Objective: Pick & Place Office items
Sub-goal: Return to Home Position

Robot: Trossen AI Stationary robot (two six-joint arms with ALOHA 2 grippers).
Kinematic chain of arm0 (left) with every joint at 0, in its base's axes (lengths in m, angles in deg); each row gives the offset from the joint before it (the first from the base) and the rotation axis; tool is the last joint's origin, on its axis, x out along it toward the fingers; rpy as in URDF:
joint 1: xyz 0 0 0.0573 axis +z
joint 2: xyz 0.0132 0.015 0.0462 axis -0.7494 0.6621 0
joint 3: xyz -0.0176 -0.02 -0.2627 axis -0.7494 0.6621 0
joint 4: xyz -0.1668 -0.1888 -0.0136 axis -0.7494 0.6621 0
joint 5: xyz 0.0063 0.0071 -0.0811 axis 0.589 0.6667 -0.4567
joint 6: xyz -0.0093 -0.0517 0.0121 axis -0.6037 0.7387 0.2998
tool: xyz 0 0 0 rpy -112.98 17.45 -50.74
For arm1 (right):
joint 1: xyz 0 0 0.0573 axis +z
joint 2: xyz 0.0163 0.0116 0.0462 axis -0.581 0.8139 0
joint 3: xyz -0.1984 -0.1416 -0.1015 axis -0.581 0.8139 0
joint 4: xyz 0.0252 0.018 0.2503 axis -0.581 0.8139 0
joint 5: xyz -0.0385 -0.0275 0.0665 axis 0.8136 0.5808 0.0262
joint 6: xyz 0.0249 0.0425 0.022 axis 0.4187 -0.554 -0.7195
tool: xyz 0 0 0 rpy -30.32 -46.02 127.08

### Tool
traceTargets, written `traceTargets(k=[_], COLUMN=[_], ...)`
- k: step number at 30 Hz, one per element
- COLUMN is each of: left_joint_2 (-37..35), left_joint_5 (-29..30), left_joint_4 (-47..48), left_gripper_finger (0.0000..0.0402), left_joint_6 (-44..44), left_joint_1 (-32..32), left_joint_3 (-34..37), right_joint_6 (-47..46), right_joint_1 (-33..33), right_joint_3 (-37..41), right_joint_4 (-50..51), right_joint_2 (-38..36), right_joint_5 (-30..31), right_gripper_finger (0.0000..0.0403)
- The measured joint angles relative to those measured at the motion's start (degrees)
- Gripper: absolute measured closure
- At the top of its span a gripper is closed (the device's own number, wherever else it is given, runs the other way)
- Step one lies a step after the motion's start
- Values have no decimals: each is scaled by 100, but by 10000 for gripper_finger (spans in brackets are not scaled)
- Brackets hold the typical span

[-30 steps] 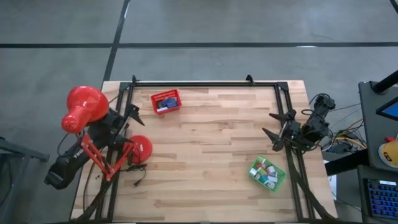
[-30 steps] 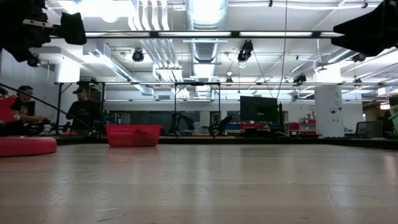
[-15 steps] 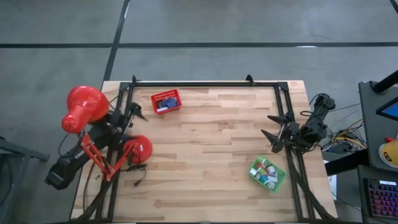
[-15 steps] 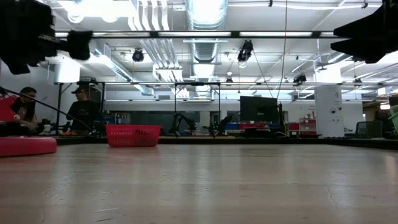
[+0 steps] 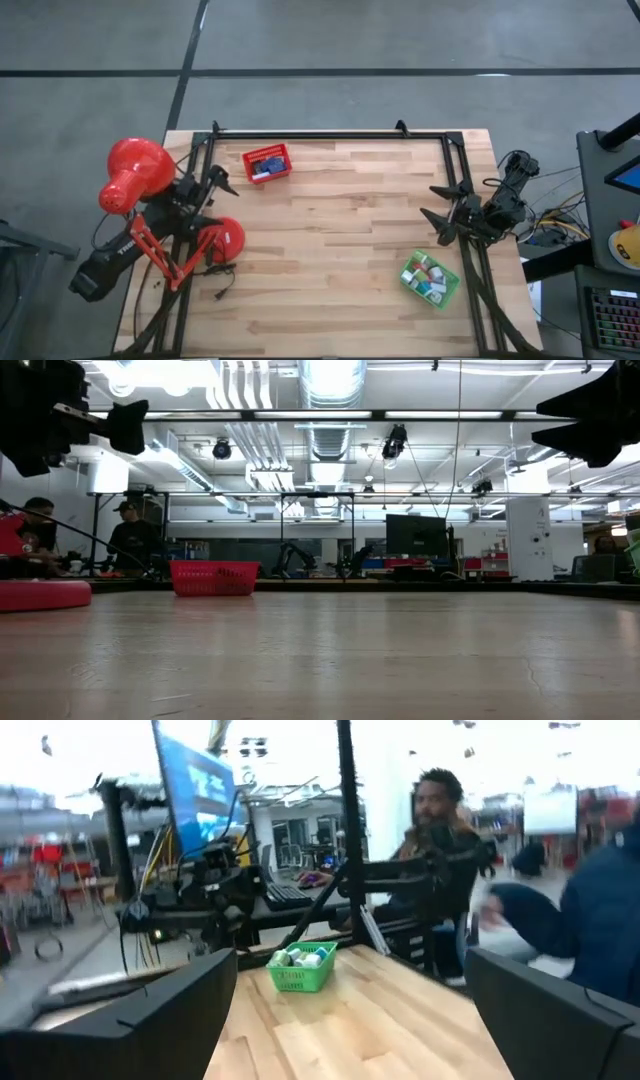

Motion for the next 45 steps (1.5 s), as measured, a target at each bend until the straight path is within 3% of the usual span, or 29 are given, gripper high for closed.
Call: traceTargets(k=[6, 14, 18, 21, 24, 28, 30, 35, 38, 41, 45], left_joint_2=[-2, -2, -2, -7, -7, -16, -8, -8, -96, -304, -660], left_joint_5=[301, 1137, 1043, 1073, 1683, 2120, 2800, 6154, 6662, 6978, 8525], left_joint_4=[0, 0, 26, 46, 63, 365, 1071, 2213, 2313, 3098, 4096], left_gripper_finger=[7, 7, 7, 7, 7, 7, 7, 7, 7, 7, 7], left_joint_6=[259, 672, 820, 898, 624, -757, -1451, -1840, -2539, -3221, -3232], left_joint_1=[0, -28, -254, -672, -1379, -2616, -3380, -5370, -6417, -7309, -8188], left_joint_3=[0, 0, 0, 0, 0, 0, 0, -2, -42, -319, -649], right_joint_6=[579, 1831, 2120, 2121, 2103, 2099, 2104, 2107, 2122, 2099, 2126], right_joint_1=[1, 1, 1, 1, 1, 1, 1, 1, 1, 1, 1], right_joint_3=[0, 0, 0, 0, 0, 0, 0, 1, 2, 2, 2], right_joint_4=[0, 0, 0, 0, 0, 0, 0, 0, 0, 0, 1], right_joint_2=[0, 0, 0, 0, 0, 0, 0, 0, 0, 0, 0], right_joint_5=[0, 0, 1, 1, 2, 2, 2, 2, 2, 2, 2], right_gripper_finger=[53, 53, 53, 53, 53, 53, 53, 53, 53, 53, 53])
